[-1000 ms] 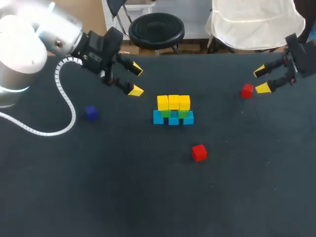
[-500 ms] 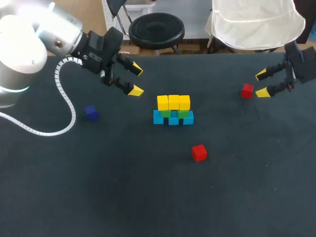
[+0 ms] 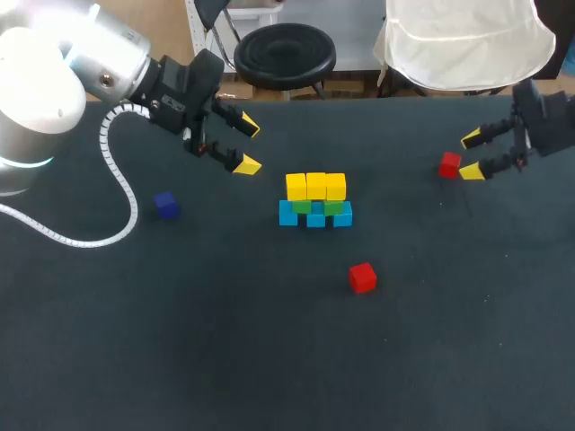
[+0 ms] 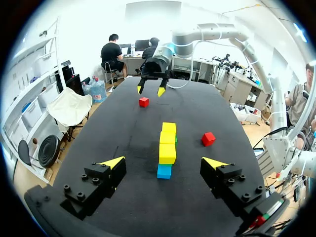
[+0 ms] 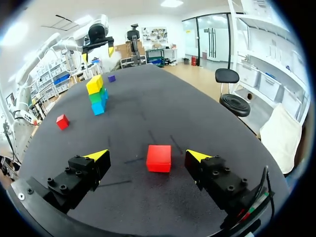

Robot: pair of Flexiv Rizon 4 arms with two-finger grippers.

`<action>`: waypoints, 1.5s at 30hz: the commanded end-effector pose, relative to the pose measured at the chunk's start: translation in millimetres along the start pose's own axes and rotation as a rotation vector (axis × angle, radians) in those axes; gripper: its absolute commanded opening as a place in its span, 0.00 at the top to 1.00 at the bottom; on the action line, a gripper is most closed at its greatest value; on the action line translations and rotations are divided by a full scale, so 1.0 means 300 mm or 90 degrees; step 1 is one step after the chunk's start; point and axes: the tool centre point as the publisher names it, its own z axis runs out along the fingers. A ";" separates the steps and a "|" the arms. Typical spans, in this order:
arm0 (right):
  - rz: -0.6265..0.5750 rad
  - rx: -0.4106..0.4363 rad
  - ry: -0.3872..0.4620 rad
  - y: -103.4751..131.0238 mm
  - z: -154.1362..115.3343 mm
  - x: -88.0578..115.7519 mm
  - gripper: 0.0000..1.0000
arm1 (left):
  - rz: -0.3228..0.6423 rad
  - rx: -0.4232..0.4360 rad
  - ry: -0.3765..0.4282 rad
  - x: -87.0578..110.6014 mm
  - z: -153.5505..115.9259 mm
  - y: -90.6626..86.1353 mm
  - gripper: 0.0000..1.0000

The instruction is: Place the blue cubes, place green cubes on the blue cubes, place the yellow cubes on the green cubes, then place the red cubes on the yellow cubes, and place purple cube on the red cubes.

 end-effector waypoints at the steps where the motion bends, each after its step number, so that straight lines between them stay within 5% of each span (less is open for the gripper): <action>1: 0.001 -0.015 0.009 -0.032 0.027 0.001 0.00 | 0.001 0.001 -0.001 0.001 0.001 0.004 0.00; 15: 0.010 -0.043 0.024 -0.057 0.079 0.016 0.00 | 0.001 0.001 -0.001 0.001 0.001 0.004 0.00; 19: 0.014 -0.046 0.032 -0.062 0.087 0.018 0.28 | 0.001 0.001 -0.001 0.001 0.001 0.004 0.00; 20: 0.014 -0.047 0.033 -0.063 0.089 0.021 0.50 | 0.001 0.001 -0.001 0.001 0.001 0.004 0.00; 25: 0.024 -0.042 0.039 -0.061 0.088 0.028 0.85 | 0.001 0.001 -0.001 0.001 0.001 0.004 0.00; 27: 0.026 -0.040 0.038 -0.060 0.085 0.032 0.83 | 0.001 0.001 -0.001 0.001 0.001 0.004 0.00; 30: 0.029 -0.040 0.040 -0.059 0.084 0.033 1.00 | 0.001 0.001 -0.001 0.001 0.001 0.004 0.00; 45: -0.042 -0.051 0.072 0.070 -0.004 -0.139 1.00 | 0.001 0.001 -0.001 0.001 0.001 0.004 0.00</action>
